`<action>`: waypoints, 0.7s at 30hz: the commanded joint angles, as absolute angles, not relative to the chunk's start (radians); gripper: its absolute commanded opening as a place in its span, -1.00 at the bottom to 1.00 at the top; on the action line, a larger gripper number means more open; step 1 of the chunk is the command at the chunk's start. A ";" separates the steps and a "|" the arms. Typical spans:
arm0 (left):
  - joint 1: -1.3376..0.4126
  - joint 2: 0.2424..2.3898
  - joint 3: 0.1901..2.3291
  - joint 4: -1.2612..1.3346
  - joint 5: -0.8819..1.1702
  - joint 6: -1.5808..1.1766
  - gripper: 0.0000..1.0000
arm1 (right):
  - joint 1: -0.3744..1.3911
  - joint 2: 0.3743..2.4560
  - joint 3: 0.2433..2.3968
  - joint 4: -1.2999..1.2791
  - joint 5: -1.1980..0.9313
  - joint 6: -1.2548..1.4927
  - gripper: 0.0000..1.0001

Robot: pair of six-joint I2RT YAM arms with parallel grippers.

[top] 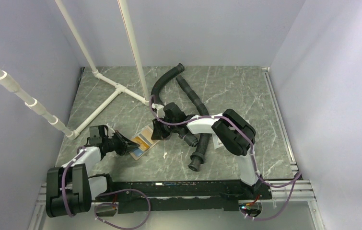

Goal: Put the credit cards into the card holder
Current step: Insert the credit card into the card holder.

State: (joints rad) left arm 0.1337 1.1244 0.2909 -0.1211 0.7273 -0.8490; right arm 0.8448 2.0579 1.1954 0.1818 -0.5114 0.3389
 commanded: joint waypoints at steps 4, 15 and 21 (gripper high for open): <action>0.155 1.158 0.286 -0.062 0.768 -0.804 -1.00 | 0.841 2.093 1.219 0.173 -0.501 0.307 -0.74; 0.156 1.276 0.298 -0.026 0.804 -0.780 -1.00 | 0.839 2.106 1.233 0.157 -0.511 0.300 -0.77; 0.156 1.318 0.310 -0.044 0.791 -0.768 -1.00 | 0.839 2.110 1.233 0.156 -0.513 0.299 -0.79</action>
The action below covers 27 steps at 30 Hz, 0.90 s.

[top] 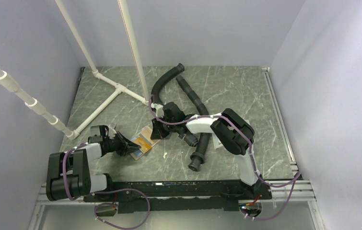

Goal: Put the credit cards into the card holder
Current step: Insert the credit card into the card holder.

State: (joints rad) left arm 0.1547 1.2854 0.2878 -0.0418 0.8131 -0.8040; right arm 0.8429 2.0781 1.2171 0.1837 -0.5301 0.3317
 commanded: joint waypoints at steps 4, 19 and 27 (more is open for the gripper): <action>0.156 1.337 0.331 -0.067 0.773 -0.757 -1.00 | 0.840 2.114 1.238 0.152 -0.514 0.298 -0.79; 0.155 1.428 0.433 -0.257 0.660 -0.711 -1.00 | 0.836 2.127 1.250 0.136 -0.518 0.293 -0.81; 0.147 1.515 0.523 -0.389 0.602 -0.702 -1.00 | 0.830 2.131 1.250 0.142 -0.526 0.296 -0.81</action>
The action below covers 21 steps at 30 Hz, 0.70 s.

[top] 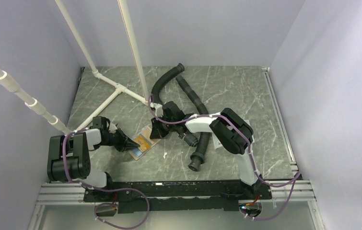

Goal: Put the credit cards into the card holder
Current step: Insert the credit card into the card holder.

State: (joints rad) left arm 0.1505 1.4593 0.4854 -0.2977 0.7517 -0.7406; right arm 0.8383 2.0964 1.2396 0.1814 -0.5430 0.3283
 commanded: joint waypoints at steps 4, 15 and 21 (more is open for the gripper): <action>0.146 1.558 0.549 -0.391 0.602 -0.683 -1.00 | 0.829 2.133 1.252 0.140 -0.526 0.296 -0.81; 0.144 1.546 0.602 -0.418 0.551 -0.627 -1.00 | 0.829 2.140 1.266 0.126 -0.529 0.296 -0.66; 0.124 1.555 0.615 -0.414 0.548 -0.612 -1.00 | 0.827 2.107 1.289 0.079 -0.522 0.305 -0.44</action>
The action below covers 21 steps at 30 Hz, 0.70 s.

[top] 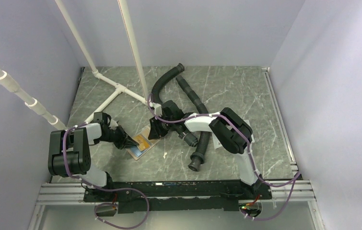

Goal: Put the credit cards into the card holder
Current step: Insert the credit card into the card holder.

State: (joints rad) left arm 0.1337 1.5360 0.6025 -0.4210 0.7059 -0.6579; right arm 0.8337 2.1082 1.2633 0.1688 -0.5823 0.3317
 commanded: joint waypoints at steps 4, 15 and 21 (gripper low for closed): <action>0.104 1.526 0.627 -0.438 0.506 -0.609 -1.00 | 0.816 2.089 1.290 0.056 -0.493 0.298 -0.34; 0.077 1.461 0.623 -0.426 0.479 -0.625 -1.00 | 0.805 2.138 1.293 0.063 -0.499 0.311 -0.30; 0.076 1.453 0.564 -0.291 0.558 -0.717 -1.00 | 0.806 2.156 1.294 0.067 -0.519 0.323 -0.38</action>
